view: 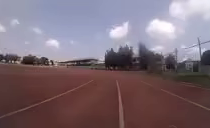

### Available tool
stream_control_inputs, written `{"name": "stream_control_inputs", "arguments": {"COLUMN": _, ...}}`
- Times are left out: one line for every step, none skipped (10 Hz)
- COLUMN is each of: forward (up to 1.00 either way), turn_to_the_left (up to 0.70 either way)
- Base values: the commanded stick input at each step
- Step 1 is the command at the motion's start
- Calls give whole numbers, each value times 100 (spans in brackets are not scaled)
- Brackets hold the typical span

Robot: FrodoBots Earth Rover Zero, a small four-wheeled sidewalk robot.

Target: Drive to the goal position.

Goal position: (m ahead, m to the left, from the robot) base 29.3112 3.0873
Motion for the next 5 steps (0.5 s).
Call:
{"name": "stream_control_inputs", "arguments": {"forward": 70, "turn_to_the_left": 0}}
{"name": "stream_control_inputs", "arguments": {"forward": 70, "turn_to_the_left": 0}}
{"name": "stream_control_inputs", "arguments": {"forward": 70, "turn_to_the_left": 0}}
{"name": "stream_control_inputs", "arguments": {"forward": 70, "turn_to_the_left": 0}}
{"name": "stream_control_inputs", "arguments": {"forward": 70, "turn_to_the_left": 0}}
